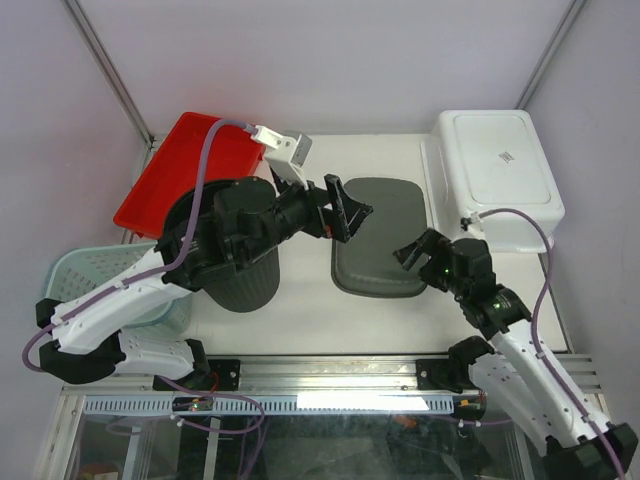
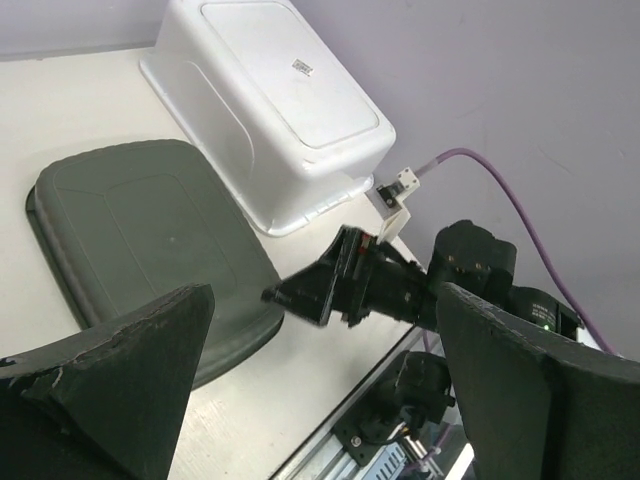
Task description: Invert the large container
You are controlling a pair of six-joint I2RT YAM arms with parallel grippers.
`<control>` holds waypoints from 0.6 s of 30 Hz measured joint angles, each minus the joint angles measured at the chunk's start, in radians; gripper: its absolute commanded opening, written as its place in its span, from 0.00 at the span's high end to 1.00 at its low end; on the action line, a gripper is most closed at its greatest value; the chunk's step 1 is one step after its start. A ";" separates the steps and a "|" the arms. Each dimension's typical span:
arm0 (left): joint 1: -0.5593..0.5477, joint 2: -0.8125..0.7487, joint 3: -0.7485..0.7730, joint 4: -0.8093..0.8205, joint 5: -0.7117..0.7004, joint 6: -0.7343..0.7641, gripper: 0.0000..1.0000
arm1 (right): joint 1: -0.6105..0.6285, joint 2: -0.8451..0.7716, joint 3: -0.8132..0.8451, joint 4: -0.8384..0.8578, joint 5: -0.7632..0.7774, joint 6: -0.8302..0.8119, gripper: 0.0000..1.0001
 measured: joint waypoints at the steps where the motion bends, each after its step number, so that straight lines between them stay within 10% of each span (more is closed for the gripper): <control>1: 0.000 0.006 0.000 0.000 0.000 0.002 0.01 | 0.067 0.002 -0.002 0.012 0.002 0.005 0.03; 10: 0.000 0.067 0.002 -0.009 0.001 0.023 0.01 | 0.593 0.169 -0.031 0.019 0.153 0.138 0.02; 18: 0.000 0.067 0.004 -0.009 0.002 0.022 0.01 | 0.484 0.278 -0.101 0.122 0.251 0.155 0.02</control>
